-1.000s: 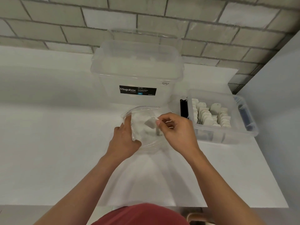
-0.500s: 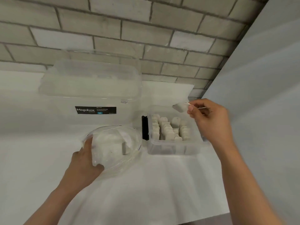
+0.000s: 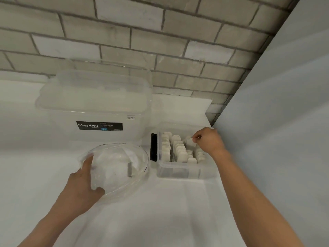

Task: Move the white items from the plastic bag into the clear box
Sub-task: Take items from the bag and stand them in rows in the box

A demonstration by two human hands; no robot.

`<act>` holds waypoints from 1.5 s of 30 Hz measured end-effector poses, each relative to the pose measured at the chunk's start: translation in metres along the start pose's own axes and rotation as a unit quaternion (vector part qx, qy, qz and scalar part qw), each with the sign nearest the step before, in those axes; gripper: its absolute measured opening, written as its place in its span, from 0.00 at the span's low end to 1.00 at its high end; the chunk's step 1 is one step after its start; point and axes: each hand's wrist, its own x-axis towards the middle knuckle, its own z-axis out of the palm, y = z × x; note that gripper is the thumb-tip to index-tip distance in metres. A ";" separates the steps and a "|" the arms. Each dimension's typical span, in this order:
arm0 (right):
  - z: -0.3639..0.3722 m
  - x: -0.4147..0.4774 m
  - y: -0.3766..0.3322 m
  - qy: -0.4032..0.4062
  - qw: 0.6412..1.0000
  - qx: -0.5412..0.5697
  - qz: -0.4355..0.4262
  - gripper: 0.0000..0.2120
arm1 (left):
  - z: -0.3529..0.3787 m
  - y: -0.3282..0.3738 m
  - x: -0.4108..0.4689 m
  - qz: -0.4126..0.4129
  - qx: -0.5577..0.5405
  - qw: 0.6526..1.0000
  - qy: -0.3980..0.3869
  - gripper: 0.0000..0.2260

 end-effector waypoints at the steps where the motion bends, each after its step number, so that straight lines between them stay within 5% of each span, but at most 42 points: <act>1: 0.004 0.002 0.002 0.003 1.000 -0.003 0.007 0.07 | 0.000 -0.001 0.000 -0.001 -0.001 1.000 -0.002 0.48; 8: 0.015 0.005 0.003 0.038 0.998 -0.046 0.023 0.03 | 0.000 -0.001 -0.002 -0.003 0.000 1.000 -0.011 0.46; 11: 0.005 -0.002 0.001 0.054 0.997 -0.054 0.032 0.10 | -0.002 0.003 -0.005 0.009 -0.002 1.000 -0.009 0.45; 17: -0.035 -0.064 -0.049 0.163 0.980 0.102 -0.042 0.08 | -0.002 0.015 -0.015 0.028 0.008 1.000 0.010 0.44; 19: -0.041 -0.100 -0.088 0.130 0.968 0.186 -0.105 0.03 | -0.001 0.018 -0.019 0.040 0.010 0.999 0.015 0.43; 22: -0.013 -0.138 -0.142 -0.047 0.946 0.250 -0.201 0.02 | -0.003 0.023 -0.028 0.053 0.021 0.998 0.034 0.41; 25: 0.045 -0.146 -0.176 -0.159 0.946 0.073 -0.273 0.08 | -0.005 0.026 -0.035 0.067 0.045 0.995 0.054 0.41; 28: 0.080 -0.142 -0.188 -0.175 0.952 -0.113 -0.226 0.07 | -0.008 0.027 -0.040 0.081 0.053 0.993 0.060 0.44; 32: 0.088 -0.140 -0.190 -0.183 0.954 -0.180 -0.153 0.13 | -0.006 0.030 -0.043 0.092 0.056 0.993 0.053 0.49; 36: 0.091 -0.136 -0.188 -0.204 0.957 -0.144 -0.148 0.16 | -0.003 0.032 -0.042 0.080 0.059 0.994 0.038 0.50; 40: 0.086 -0.130 -0.181 -0.231 0.958 0.023 -0.169 0.28 | -0.005 0.027 -0.039 0.065 0.061 0.996 0.031 0.48; 45: 0.086 -0.115 -0.180 -0.188 0.968 -0.002 -0.167 0.25 | -0.004 0.026 -0.037 0.064 0.057 0.996 0.026 0.47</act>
